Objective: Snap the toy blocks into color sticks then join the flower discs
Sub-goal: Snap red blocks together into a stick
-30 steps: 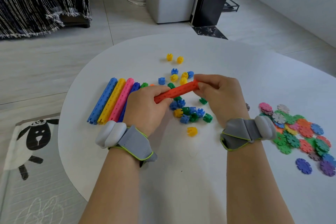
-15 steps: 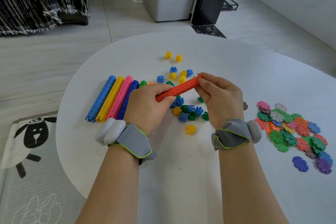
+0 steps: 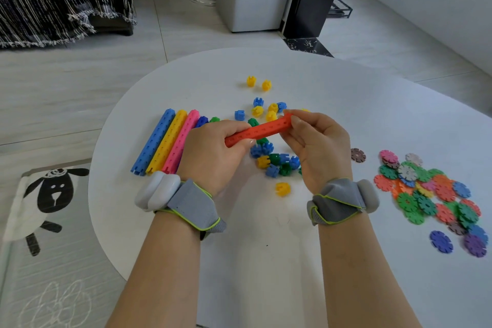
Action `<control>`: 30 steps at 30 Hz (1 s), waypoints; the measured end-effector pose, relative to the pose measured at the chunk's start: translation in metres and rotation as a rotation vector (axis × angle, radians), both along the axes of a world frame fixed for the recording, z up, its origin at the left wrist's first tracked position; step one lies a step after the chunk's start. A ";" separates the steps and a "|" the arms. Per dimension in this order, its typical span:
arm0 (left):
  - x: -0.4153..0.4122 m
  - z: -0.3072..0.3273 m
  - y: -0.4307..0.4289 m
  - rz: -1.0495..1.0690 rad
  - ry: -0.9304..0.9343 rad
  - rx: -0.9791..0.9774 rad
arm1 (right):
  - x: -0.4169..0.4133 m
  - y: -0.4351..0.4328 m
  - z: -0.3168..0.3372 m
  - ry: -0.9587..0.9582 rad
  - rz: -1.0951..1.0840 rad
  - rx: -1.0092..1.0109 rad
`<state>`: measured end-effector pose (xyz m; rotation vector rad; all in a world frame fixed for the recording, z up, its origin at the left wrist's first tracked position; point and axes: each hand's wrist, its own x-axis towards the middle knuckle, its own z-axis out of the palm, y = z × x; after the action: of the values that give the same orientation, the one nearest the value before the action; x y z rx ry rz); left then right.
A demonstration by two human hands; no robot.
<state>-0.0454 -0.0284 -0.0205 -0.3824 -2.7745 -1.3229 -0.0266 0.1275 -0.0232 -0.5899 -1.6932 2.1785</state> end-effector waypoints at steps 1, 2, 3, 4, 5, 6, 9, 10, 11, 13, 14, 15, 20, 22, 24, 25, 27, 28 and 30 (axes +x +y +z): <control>0.000 0.000 0.000 0.000 0.002 0.009 | -0.001 -0.004 0.001 0.013 -0.036 -0.013; 0.000 0.000 0.000 0.000 0.003 0.016 | -0.001 -0.007 0.001 0.028 -0.070 -0.027; 0.001 0.000 0.000 0.001 0.006 0.022 | -0.001 -0.011 0.002 0.043 -0.102 -0.043; 0.002 0.000 0.001 0.001 0.009 0.026 | -0.002 -0.013 0.002 0.058 -0.133 -0.061; 0.002 0.000 0.001 0.002 0.011 0.032 | -0.002 -0.015 0.003 0.068 -0.163 -0.077; 0.002 0.000 0.001 0.004 0.011 0.038 | -0.002 -0.018 0.003 0.073 -0.192 -0.095; 0.003 0.000 0.002 -0.002 -0.003 0.045 | -0.004 -0.024 0.002 0.078 -0.267 -0.161; 0.003 -0.001 0.002 -0.009 -0.009 0.037 | -0.005 -0.025 0.002 0.076 -0.278 -0.170; 0.003 -0.002 0.003 -0.015 -0.015 0.028 | -0.005 -0.025 0.001 0.072 -0.279 -0.167; 0.004 -0.003 0.002 -0.015 -0.025 0.027 | -0.006 -0.022 0.002 0.060 -0.248 -0.142; 0.004 -0.003 0.001 -0.008 -0.027 0.032 | -0.006 -0.021 0.002 0.050 -0.220 -0.129; 0.003 -0.003 0.000 -0.001 -0.027 0.033 | -0.006 -0.019 0.002 0.036 -0.192 -0.117; 0.002 -0.001 0.001 0.023 0.002 0.019 | -0.004 -0.011 0.002 0.003 -0.101 -0.106; 0.003 -0.001 0.001 0.028 0.015 0.014 | -0.002 -0.010 0.004 -0.006 -0.076 -0.095; 0.003 -0.001 0.001 0.027 0.019 0.012 | 0.000 -0.008 0.006 -0.015 -0.062 -0.070; 0.003 -0.001 0.001 0.026 0.018 0.013 | 0.001 -0.006 0.007 -0.018 -0.060 -0.057; 0.002 -0.001 0.001 0.024 0.016 0.010 | 0.001 -0.004 0.008 -0.020 -0.061 -0.036; 0.002 -0.002 0.002 0.021 0.013 0.008 | 0.001 -0.003 0.008 -0.020 -0.065 -0.029; 0.002 -0.002 0.003 0.015 0.010 0.011 | 0.001 -0.003 0.009 -0.019 -0.068 -0.022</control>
<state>-0.0429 -0.0256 -0.0223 -0.3660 -2.7548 -1.3290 -0.0253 0.1247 -0.0147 -0.6664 -1.6368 2.1529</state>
